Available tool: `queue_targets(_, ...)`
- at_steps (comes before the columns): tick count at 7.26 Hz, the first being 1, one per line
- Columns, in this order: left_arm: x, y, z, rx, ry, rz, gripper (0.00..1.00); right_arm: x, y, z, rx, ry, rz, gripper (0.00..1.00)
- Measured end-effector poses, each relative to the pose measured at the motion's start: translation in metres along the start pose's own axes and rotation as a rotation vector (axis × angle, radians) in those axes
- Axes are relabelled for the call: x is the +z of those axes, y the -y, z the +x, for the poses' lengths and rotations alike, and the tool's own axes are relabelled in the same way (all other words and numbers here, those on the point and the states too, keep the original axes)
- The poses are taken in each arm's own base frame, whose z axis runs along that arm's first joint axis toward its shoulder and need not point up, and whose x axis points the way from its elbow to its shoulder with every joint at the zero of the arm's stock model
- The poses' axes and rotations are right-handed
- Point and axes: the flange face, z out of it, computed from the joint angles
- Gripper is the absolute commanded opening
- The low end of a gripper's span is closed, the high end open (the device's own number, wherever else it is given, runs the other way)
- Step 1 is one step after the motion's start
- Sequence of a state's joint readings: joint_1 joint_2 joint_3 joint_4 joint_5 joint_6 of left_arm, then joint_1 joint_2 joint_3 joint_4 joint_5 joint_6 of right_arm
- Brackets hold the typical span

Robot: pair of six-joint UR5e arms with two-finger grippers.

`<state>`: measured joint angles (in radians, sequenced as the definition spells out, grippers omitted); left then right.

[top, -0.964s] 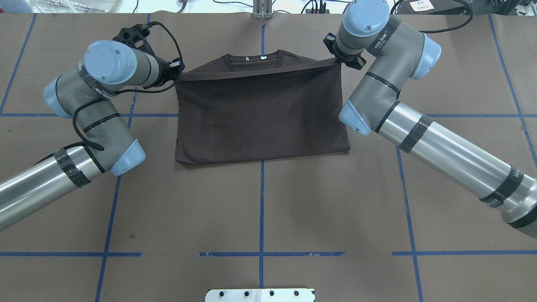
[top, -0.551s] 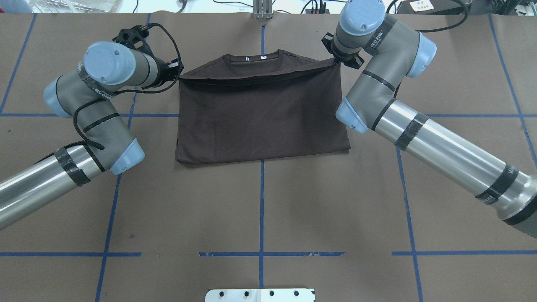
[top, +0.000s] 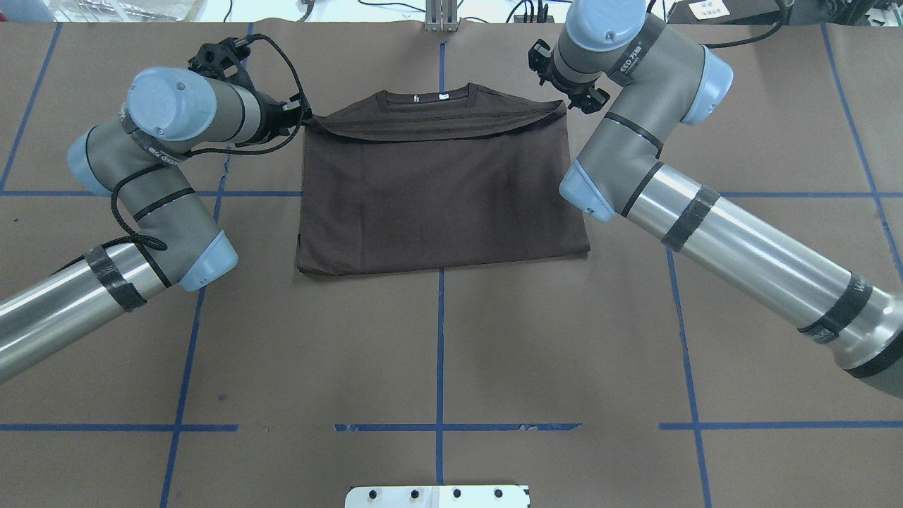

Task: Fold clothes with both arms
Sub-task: 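Release the hem and move the right gripper to the folded edge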

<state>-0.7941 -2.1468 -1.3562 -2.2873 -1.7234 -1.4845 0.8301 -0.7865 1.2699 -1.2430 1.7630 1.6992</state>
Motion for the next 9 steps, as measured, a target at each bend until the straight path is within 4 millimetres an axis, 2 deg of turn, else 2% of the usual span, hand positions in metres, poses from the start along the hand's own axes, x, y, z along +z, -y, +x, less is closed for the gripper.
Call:
queue_targets(2, -0.002, -0.005, -0.019, 0.001, -0.039, -0.067, 0.51, -0.024, -0.057, 0.070, 0.035, 0.031, -0.120, 0.75)
queue_targets(4, -0.001, -0.007, -0.030, -0.001, -0.037, -0.082, 0.51, -0.031, -0.105, 0.131, 0.080, 0.003, -0.186, 0.75)
queue_targets(5, -0.001, -0.007, -0.032, -0.002, -0.037, -0.083, 0.51, -0.024, -0.117, 0.148, 0.083, -0.022, -0.192, 0.75)
queue_targets(7, -0.002, -0.009, -0.031, 0.000, -0.039, -0.084, 0.51, -0.005, -0.121, 0.165, 0.080, -0.062, -0.175, 0.74)
queue_targets(8, -0.003, -0.009, -0.030, 0.002, -0.041, -0.083, 0.51, 0.003, -0.121, 0.169, 0.079, -0.075, -0.163, 0.66)
queue_targets(9, -0.006, -0.008, -0.028, 0.003, -0.046, -0.081, 0.51, 0.008, -0.121, 0.171, 0.081, -0.084, -0.156, 0.33)
